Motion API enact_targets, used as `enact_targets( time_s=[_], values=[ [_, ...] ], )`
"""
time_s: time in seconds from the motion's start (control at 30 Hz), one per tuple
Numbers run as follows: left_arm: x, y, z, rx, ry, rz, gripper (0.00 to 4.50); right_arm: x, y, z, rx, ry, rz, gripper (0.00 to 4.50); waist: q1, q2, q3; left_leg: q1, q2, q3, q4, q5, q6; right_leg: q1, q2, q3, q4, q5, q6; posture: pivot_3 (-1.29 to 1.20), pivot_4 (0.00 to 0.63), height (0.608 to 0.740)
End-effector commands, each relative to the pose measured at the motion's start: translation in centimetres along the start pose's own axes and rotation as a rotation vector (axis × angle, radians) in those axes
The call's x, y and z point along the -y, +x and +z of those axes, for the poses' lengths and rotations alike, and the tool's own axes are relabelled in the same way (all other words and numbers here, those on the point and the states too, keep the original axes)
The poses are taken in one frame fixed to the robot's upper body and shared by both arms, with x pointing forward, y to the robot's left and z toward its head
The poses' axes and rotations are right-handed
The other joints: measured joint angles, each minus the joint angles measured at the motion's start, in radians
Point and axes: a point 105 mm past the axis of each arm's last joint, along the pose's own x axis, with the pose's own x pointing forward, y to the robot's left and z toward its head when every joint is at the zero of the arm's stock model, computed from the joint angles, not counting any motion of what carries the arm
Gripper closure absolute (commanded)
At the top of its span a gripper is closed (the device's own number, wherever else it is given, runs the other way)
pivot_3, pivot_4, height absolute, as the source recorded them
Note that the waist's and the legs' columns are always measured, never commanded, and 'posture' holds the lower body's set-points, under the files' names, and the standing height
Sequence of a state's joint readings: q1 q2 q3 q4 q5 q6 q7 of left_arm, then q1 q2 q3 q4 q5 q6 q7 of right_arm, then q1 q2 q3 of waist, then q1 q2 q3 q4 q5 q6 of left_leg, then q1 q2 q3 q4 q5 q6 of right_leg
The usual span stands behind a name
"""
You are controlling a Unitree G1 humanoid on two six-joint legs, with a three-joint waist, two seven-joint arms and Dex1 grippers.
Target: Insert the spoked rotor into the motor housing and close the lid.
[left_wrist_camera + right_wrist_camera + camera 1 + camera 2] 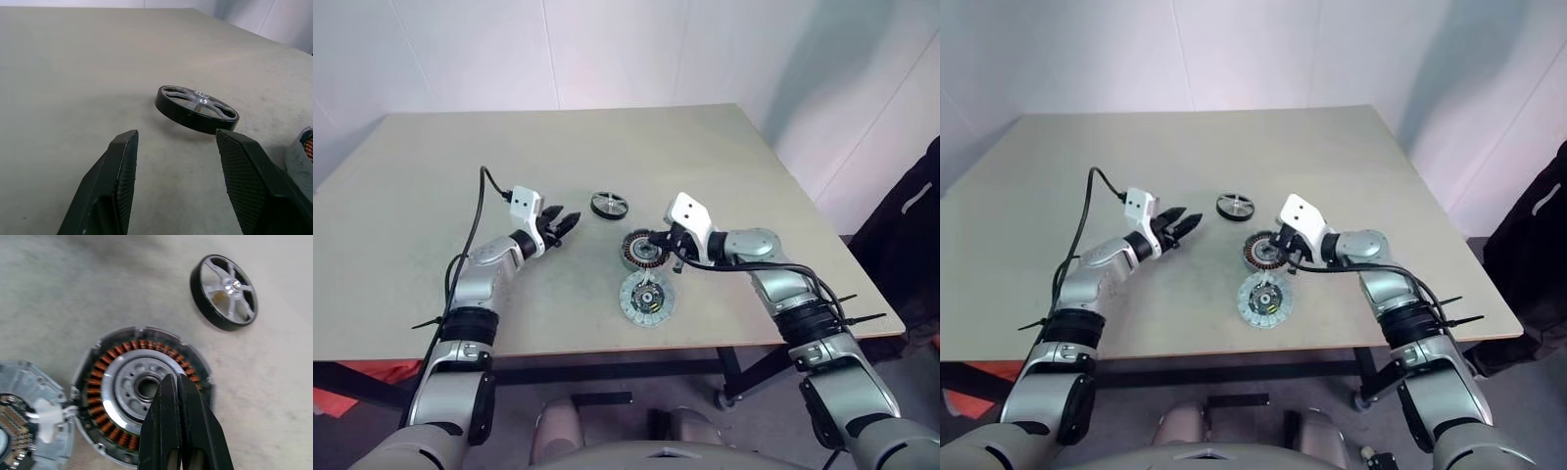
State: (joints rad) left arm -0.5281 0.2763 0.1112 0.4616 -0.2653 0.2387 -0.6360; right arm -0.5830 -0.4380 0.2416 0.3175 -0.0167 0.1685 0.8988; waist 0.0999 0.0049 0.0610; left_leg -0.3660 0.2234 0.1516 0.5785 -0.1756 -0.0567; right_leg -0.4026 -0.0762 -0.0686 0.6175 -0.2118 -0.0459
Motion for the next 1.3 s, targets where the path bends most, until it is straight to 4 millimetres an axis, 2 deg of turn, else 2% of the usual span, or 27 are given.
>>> enact_targets(
  time_s=[0.03, 0.2, 0.33, 0.5, 0.77, 1.03, 1.13, 1.3],
  values=[
    [0.1, 0.4, 1.0, 0.022, -0.016, 0.001, 1.82, 2.2, -0.3, 1.8, 0.021, -0.104, -0.075, 4.46, 0.0, 0.0, 0.0, 0.0, 0.0, 0.0, 0.0, 0.0, 0.0, 0.0, 0.0, 0.0, 0.0, 0.0, 0.0, 0.0, 0.0, 0.74],
    [1.5, 2.1, -0.4, -0.063, -0.082, -0.018, 1.82, 2.6, -0.2, 3.0, 0.064, -0.113, -0.09, 4.46, 0.001, 0.0, 0.0, 0.0, 0.0, 0.0, 0.0, 0.0, 0.0, 0.0, 0.0, 0.0, 0.0, 0.0, 0.0, 0.0, 0.0, 0.74],
    [2.6, 3.0, -0.4, -0.055, -0.161, -0.053, 1.82, 2.8, -0.5, 3.2, 0.074, -0.113, -0.103, 4.46, 0.002, 0.0, 0.0, -0.001, 0.0, 0.0, 0.0, 0.0, 0.001, 0.0, 0.0, 0.0, 0.0, 0.0, 0.0, 0.0, 0.0, 0.74],
    [2.8, 4.1, -0.1, -0.042, -0.347, -0.032, 0.32, 3.1, -0.9, 2.9, 0.071, -0.103, -0.127, 4.5, 0.003, 0.0, 0.0, -0.001, 0.0, 0.0, 0.0, 0.0, 0.001, 0.0, 0.0, 0.0, 0.0, 0.0, 0.0, 0.0, 0.0, 0.74],
    [3.4, 6.1, -0.8, -0.043, -0.721, -0.026, 0.32, 3.7, -1.4, 3.0, 0.083, -0.082, -0.16, 4.5, 0.006, -0.001, 0.001, -0.001, -0.001, 0.0, 0.001, 0.0, 0.001, 0.0, 0.0, 0.0, 0.0, 0.0, 0.0, 0.0, 0.0, 0.74],
    [4.6, 8.1, 0.2, -0.014, -0.958, -0.036, 0.32, 3.4, -1.4, 2.9, 0.085, -0.071, -0.166, 4.5, 0.02, -0.002, 0.001, -0.002, -0.001, 0.0, 0.001, -0.001, 0.002, 0.0, 0.0, 0.0, -0.002, 0.0, 0.0, 0.0, 0.0, 0.74],
    [4.6, 8.4, 0.1, -0.017, -0.981, -0.008, 0.9, 3.3, -1.5, 2.8, 0.085, -0.066, -0.171, 4.5, 0.024, -0.002, 0.001, -0.002, -0.001, 0.0, 0.001, -0.001, 0.003, 0.0, 0.0, 0.0, -0.002, 0.0, 0.0, 0.0, 0.0, 0.74],
    [4.0, 8.2, -0.4, -0.023, -1.013, 0.039, 2.64, 3.6, -1.9, 2.6, 0.079, -0.061, -0.197, 4.5, 0.026, -0.002, 0.001, -0.002, -0.001, 0.0, 0.001, -0.002, 0.003, 0.0, 0.0, 0.0, -0.003, 0.0, 0.0, 0.0, 0.0, 0.74]
  ],
)
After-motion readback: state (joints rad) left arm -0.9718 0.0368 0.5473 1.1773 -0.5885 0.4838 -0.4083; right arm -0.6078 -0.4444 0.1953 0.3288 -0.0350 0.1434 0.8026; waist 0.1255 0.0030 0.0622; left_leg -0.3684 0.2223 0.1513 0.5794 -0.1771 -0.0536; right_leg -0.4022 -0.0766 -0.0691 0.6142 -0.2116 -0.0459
